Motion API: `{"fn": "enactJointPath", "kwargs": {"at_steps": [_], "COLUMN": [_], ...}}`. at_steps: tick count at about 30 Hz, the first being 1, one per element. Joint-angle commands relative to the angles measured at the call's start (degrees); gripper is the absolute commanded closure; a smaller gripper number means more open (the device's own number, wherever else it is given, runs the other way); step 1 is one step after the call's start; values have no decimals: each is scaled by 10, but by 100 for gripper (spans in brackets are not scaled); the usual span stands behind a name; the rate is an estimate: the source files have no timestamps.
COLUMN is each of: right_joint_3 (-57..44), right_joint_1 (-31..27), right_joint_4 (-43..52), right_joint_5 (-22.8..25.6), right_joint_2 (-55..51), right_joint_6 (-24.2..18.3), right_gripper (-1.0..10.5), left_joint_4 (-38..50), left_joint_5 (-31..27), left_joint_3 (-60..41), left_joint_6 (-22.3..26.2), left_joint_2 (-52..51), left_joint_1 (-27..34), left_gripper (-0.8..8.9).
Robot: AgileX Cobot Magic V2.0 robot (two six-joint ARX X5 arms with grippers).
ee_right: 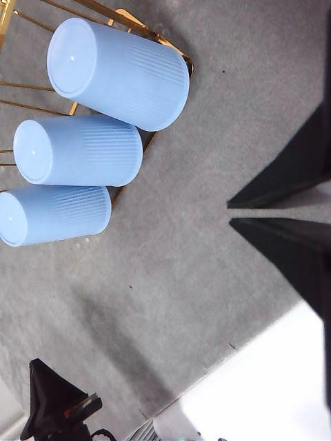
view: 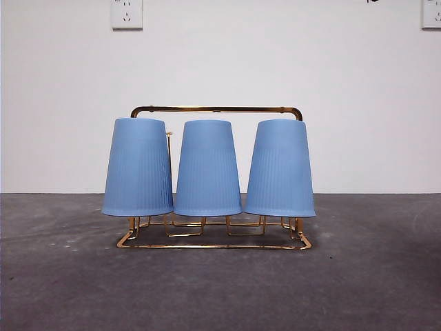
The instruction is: Pick the top cup and place it on cupholder, pick up the mid cup and place it on cupholder, last pick the bottom cup and place it on cupholder.
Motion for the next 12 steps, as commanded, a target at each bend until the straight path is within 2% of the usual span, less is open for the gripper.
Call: {"fn": "enactJointPath", "kwargs": {"at_steps": [1, 5, 6, 7, 9, 12], "right_joint_3": [7, 7, 7, 7, 6, -7], "right_joint_1": [6, 6, 5, -1, -23, -85], "right_joint_4": [6, 6, 5, 6, 11, 55], "right_joint_5": [0, 0, 1, 12, 26, 23], "right_joint_2": [3, 2, 1, -5, -17, -46], "right_joint_6": [6, 5, -3, -30, -54, -76], "right_gripper": [931, 931, 931, 931, 931, 931], "left_joint_4": [9, 9, 9, 9, 9, 9], "left_joint_5": [-2, -2, -2, -2, -2, -2], "left_joint_3": [-12, -12, -12, -12, -12, -12], "left_joint_6": [-5, -5, -5, -5, -5, -5], "left_joint_2": [-1, -1, -1, -1, -1, -1], "left_joint_1": [0, 0, 0, 0, 0, 0], "left_gripper": [805, 805, 805, 805, 805, 805]}}
